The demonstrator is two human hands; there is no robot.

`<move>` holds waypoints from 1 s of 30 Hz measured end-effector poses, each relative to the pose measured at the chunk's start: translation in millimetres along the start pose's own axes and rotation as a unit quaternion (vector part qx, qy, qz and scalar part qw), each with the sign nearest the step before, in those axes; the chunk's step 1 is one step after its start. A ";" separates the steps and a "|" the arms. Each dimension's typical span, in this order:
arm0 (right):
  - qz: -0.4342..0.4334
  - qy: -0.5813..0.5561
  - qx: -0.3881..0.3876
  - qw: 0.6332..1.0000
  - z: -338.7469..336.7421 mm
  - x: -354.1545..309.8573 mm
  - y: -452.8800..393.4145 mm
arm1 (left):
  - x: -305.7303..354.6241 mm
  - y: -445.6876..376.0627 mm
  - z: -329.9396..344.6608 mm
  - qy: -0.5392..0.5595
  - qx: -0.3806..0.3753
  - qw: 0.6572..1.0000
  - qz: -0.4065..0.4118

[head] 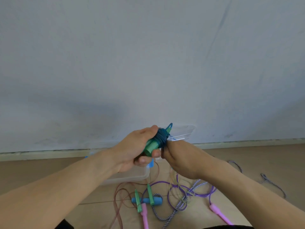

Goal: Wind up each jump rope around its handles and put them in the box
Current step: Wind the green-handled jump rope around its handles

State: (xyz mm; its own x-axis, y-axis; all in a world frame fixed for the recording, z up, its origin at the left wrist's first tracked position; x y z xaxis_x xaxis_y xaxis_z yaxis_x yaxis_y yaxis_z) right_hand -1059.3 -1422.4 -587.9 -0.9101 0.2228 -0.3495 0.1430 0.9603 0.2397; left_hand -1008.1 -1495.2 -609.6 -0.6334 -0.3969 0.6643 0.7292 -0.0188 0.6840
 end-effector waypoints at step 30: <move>0.128 -0.312 0.335 0.880 -43.6 25.5 29.5 | 26.8 2.5 -10.7 -0.187 0.108 0.965 0.146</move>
State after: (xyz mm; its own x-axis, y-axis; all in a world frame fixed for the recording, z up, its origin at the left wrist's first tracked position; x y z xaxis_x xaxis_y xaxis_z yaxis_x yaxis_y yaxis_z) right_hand -1095.2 -1395.7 -550.2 -0.4537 0.2945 -0.8411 0.6993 0.7027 -0.1311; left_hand -1020.5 -1515.7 -593.3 -0.4876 0.0036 0.8731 0.8452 0.2526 0.4710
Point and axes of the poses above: each hand's wrist, its own y-axis away from the middle knuckle, its own z-axis out of the palm, x = y × z, the point moved 9 cm from there along -y, towards the middle knuckle, and after that the axes turned 13 degrees about -z, right-handed, at the moved point
